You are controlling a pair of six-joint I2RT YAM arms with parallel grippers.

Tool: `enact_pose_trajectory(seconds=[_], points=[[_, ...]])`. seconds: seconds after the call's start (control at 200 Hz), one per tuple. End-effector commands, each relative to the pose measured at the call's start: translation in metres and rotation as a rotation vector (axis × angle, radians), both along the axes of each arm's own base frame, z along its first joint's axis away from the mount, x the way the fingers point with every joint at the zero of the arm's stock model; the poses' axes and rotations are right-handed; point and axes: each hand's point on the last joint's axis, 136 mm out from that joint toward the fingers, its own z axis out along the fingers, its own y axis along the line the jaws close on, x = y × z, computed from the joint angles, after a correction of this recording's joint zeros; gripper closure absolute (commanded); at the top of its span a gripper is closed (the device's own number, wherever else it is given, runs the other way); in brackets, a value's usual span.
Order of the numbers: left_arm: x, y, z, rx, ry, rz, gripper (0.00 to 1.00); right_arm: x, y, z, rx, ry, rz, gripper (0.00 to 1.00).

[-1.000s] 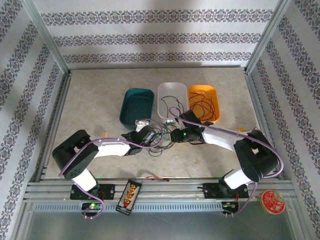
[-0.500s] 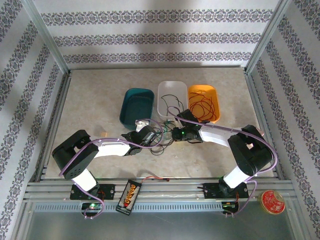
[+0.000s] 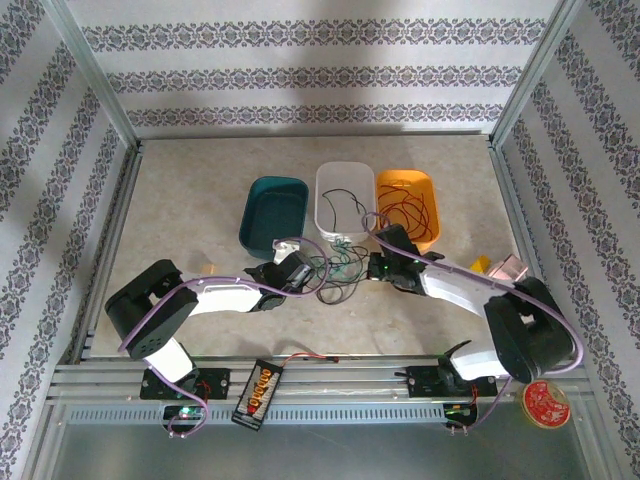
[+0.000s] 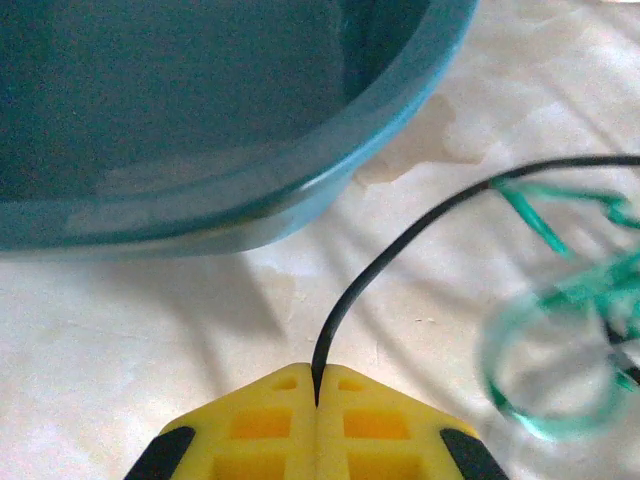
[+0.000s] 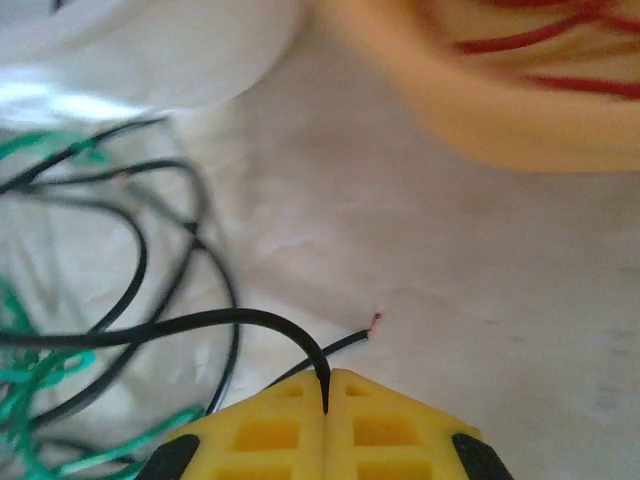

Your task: Untangle the cables

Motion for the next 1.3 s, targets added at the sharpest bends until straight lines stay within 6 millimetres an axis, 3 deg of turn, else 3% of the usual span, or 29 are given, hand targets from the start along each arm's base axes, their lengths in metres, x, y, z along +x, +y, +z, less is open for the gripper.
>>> enact_pose_trajectory(seconds=[0.0,0.205,0.82,1.035,1.299], points=[[-0.002,0.004,-0.003,0.041,0.002,0.012,1.00,-0.004,-0.041,-0.004,-0.045,-0.002,-0.194,1.00],[-0.002,0.004,-0.002,0.040,-0.001,0.014,1.00,-0.017,-0.085,-0.007,-0.016,0.001,-0.398,1.00],[-0.001,0.004,-0.002,0.040,-0.003,0.013,1.00,-0.054,-0.161,0.014,-0.118,-0.058,-0.722,1.00],[-0.003,0.014,0.001,0.050,-0.016,0.053,1.00,-0.062,-0.186,0.037,-0.217,-0.116,-0.795,1.00],[-0.005,0.027,0.006,0.062,-0.042,0.094,1.00,-0.051,-0.205,0.075,-0.354,-0.192,-0.757,1.00]])
